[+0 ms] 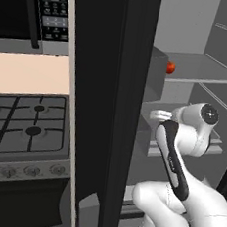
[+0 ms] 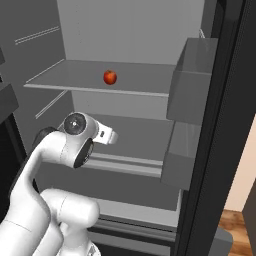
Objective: Pick up both apples from the fridge and place them inside the tupperware on the counter.
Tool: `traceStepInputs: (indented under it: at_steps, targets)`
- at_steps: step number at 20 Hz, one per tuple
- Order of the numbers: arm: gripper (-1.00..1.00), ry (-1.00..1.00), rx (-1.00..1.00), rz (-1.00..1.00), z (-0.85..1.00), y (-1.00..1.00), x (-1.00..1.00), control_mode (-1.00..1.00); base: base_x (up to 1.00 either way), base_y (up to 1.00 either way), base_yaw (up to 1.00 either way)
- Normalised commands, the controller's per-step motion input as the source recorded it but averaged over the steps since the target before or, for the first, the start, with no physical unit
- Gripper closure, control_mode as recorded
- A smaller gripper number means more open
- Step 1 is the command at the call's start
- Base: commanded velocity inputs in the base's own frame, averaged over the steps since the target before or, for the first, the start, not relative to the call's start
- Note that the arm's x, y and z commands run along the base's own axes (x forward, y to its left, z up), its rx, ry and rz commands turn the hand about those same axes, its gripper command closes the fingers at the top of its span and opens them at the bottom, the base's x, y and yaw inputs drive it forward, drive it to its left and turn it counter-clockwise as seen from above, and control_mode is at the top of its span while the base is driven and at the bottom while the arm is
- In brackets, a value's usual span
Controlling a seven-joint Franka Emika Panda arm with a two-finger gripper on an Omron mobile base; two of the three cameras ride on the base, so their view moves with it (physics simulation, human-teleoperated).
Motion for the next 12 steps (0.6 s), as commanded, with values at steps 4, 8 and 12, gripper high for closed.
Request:
traceStepInputs:
  at_steps: [4, 8, 12]
  targets:
    - [1.0, 0.07, 0.0, 0.13, 0.33, 0.0, -0.67, -1.0, 0.0, 0.0, 0.0]
    - [1.0, 0.19, 0.0, 0.04, 0.44, 0.0, -0.58, -1.0, 0.0, 0.0, 0.0]
    - [1.0, 0.32, -0.01, 0.0, 0.55, 0.0, -0.46, -1.0, 0.0, 0.0, 0.0]
